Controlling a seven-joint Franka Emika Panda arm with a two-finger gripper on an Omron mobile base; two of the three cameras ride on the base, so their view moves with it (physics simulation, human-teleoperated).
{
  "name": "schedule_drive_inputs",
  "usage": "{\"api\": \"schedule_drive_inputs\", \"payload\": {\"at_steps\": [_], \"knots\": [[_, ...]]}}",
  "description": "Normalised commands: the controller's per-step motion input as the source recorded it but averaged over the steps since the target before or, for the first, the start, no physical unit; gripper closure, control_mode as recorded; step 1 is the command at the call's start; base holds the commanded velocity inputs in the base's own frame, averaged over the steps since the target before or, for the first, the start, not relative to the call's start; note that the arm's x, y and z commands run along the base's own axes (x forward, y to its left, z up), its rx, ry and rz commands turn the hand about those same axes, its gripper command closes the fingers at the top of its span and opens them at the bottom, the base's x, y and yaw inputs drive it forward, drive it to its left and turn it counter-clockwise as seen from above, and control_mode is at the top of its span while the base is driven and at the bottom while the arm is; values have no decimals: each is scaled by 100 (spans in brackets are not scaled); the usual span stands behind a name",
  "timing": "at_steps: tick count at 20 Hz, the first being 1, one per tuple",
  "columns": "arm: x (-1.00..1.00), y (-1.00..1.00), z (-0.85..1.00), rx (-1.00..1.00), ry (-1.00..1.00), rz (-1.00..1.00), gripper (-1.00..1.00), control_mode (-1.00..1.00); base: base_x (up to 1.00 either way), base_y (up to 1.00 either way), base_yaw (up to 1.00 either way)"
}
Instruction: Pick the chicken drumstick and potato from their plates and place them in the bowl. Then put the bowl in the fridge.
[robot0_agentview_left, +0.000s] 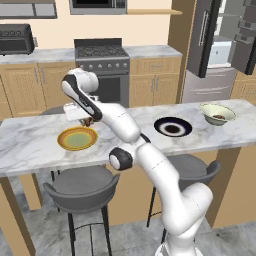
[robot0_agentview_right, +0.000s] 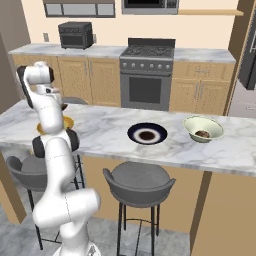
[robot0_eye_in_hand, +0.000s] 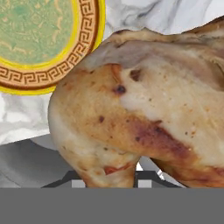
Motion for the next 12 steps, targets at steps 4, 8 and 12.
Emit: {"api": "schedule_drive_inputs", "payload": {"at_steps": [4, 8, 12], "knots": [[-47, -71, -1, 0, -15, -5, 100, -100, 0, 0, 0], [-47, -74, -9, 0, -25, 0, 100, -100, 0, 0, 0], [-47, -71, -14, 0, -29, 0, 100, -100, 0, 0, 0]]}}
